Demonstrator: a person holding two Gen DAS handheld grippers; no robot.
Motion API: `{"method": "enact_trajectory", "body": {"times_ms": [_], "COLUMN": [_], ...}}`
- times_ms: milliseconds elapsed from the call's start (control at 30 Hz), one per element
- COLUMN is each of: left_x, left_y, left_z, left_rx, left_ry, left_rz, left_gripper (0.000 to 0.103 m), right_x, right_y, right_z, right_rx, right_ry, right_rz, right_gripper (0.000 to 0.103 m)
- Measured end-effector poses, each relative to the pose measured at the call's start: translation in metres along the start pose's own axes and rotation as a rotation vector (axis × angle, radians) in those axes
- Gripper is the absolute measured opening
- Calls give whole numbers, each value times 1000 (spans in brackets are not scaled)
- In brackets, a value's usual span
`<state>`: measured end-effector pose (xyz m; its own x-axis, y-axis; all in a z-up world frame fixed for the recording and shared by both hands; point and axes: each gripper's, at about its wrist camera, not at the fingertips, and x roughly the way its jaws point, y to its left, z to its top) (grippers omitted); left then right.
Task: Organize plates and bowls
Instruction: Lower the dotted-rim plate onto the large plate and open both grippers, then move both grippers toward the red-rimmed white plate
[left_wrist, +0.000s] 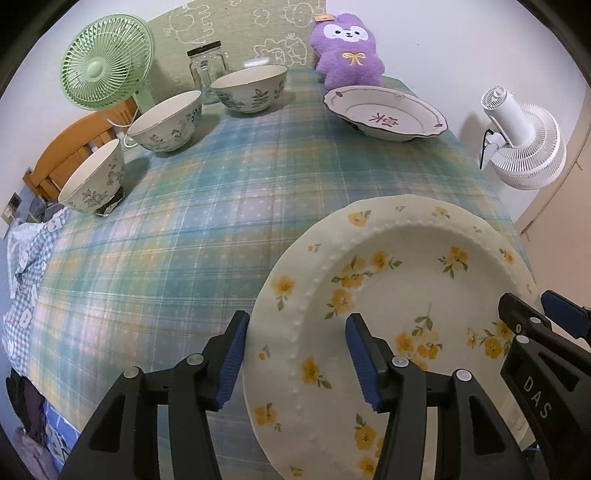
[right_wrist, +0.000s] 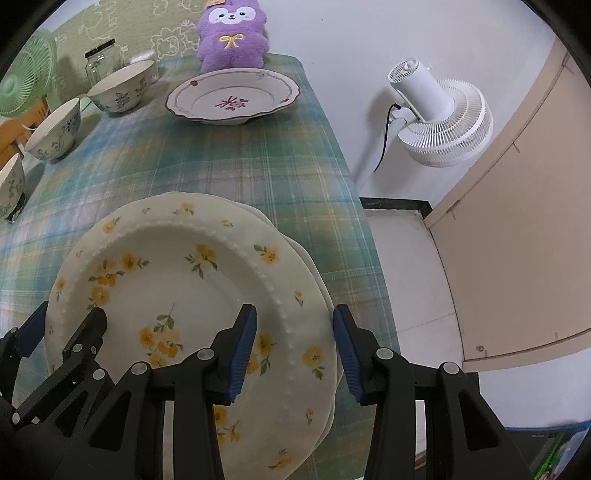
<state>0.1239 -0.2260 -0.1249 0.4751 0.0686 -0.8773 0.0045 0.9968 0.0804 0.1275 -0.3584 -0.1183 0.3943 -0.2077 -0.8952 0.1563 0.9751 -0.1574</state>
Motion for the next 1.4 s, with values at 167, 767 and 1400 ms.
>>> {"method": "enact_trajectory", "body": {"times_ms": [167, 767, 1400], "left_x": [1, -23, -100], "left_y": [-1, -9, 45], "left_z": [1, 10, 79], "left_rx": [-6, -1, 62], "left_ry": [4, -27, -152], "left_rz": [-11, -36, -173], "left_gripper": [62, 78, 83], "right_x": [4, -9, -114], "right_y": [-3, -17, 13], "right_z": [5, 18, 64], "right_rx": [0, 10, 51], "right_ry": [-2, -42, -180], "right_rz": [-2, 87, 138], "right_gripper": [46, 47, 74]}}
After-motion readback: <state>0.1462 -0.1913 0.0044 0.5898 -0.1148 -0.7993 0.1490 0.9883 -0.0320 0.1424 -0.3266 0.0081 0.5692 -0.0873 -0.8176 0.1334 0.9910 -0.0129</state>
